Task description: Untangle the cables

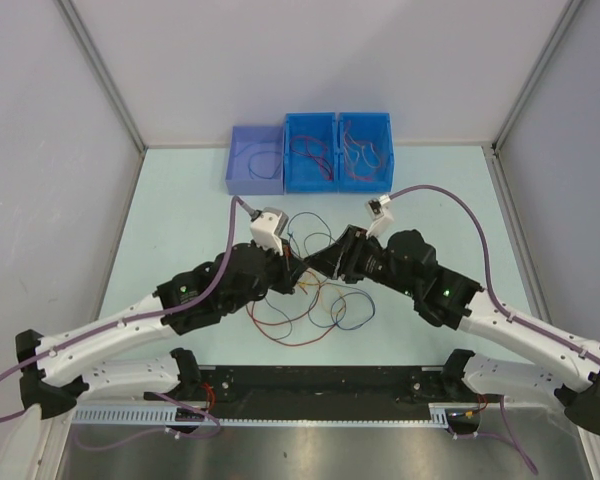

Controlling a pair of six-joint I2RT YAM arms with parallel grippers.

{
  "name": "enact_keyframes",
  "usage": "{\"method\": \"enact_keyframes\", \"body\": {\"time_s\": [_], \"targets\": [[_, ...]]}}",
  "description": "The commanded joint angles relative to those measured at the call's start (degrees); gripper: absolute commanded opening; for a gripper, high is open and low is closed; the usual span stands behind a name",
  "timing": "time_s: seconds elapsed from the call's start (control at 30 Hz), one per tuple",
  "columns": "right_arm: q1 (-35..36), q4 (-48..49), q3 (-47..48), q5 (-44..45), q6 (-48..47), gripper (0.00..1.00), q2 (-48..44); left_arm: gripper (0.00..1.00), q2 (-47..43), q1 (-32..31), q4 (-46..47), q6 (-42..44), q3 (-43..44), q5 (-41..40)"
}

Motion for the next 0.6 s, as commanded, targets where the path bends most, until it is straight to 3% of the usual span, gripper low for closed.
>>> {"method": "enact_keyframes", "body": {"time_s": [0.0, 0.43, 0.53, 0.57], "targets": [[0.65, 4.61, -0.41, 3.31, 0.44, 0.52, -0.13, 0.00, -1.83, 0.31, 2.11, -1.41, -0.20, 0.47], [1.00, 6.63, -0.76, 6.91, 0.00, 0.40, 0.75, 0.00, -2.36, 0.31, 3.34, -1.59, -1.26, 1.53], [1.00, 7.16, -0.67, 6.65, -0.17, 0.28, 1.18, 0.00, -2.36, 0.31, 3.60, -1.59, -1.43, 1.97], [1.09, 7.33, -0.76, 6.48, -0.26, 0.18, 1.27, 0.00, -2.53, 0.31, 3.61, -1.59, -1.61, 2.06]]}}
